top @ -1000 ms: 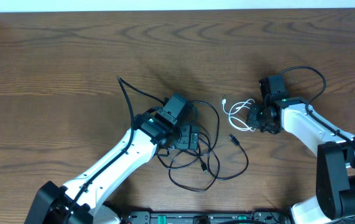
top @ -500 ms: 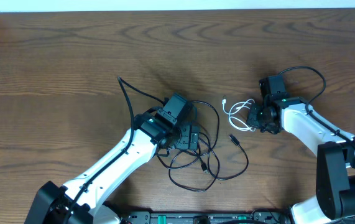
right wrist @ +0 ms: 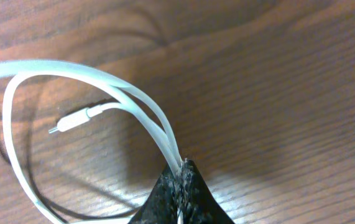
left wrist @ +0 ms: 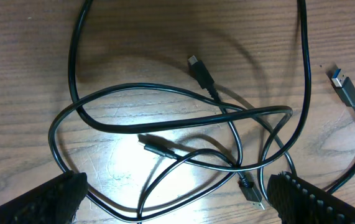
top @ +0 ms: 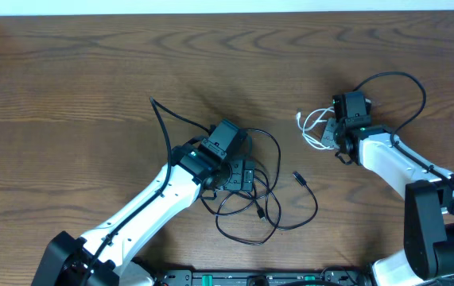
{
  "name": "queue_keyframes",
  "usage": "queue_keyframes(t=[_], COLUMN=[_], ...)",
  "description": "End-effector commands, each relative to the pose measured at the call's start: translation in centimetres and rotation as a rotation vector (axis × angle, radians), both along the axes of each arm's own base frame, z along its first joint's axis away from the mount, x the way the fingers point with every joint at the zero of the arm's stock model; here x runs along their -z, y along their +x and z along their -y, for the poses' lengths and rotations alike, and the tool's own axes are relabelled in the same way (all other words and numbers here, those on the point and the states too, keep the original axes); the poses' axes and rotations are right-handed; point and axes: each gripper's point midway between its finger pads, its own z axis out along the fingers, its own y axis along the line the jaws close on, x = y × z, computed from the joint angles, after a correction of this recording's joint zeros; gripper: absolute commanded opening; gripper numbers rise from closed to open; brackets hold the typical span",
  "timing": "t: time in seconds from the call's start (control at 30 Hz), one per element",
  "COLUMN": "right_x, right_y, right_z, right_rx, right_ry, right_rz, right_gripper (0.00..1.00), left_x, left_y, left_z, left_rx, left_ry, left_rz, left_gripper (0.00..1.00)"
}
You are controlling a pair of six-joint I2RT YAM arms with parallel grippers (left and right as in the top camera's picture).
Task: Untangle cables
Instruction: 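Carry the white cable to the right table edge with the right gripper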
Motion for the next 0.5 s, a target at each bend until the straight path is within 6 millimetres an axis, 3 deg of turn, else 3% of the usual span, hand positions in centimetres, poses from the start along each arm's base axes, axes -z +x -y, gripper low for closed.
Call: queue_keyframes(t=[0.0, 0.1, 0.27, 0.4, 0.47], right_x=[0.0, -0.4, 0.0, 1.0, 1.5], right_y=[0.0, -0.3, -1.7, -5.2, -6.5], right_z=[1.9, 4.9, 8.4, 13.2, 14.4], right_rx=[0.040, 0.119, 0.248, 0.521, 0.604], right_ry=[-0.109, -0.207, -0.197, -0.133, -0.066], right_rz=[0.009, 0.008, -0.041, -0.125, -0.159], right_gripper=[0.01, 0.01, 0.01, 0.01, 0.01], left_x=[-0.5, -0.5, -0.5, -0.5, -0.5], left_y=[0.5, 0.5, 0.5, 0.5, 0.5], left_z=[0.0, 0.0, 0.0, 0.0, 0.0], left_rx=[0.003, 0.003, 0.003, 0.003, 0.003], left_ry=[0.003, 0.003, 0.003, 0.003, 0.003], left_rz=[0.021, 0.021, 0.021, 0.021, 0.021], left_gripper=[0.98, 0.98, 0.98, 0.98, 0.98])
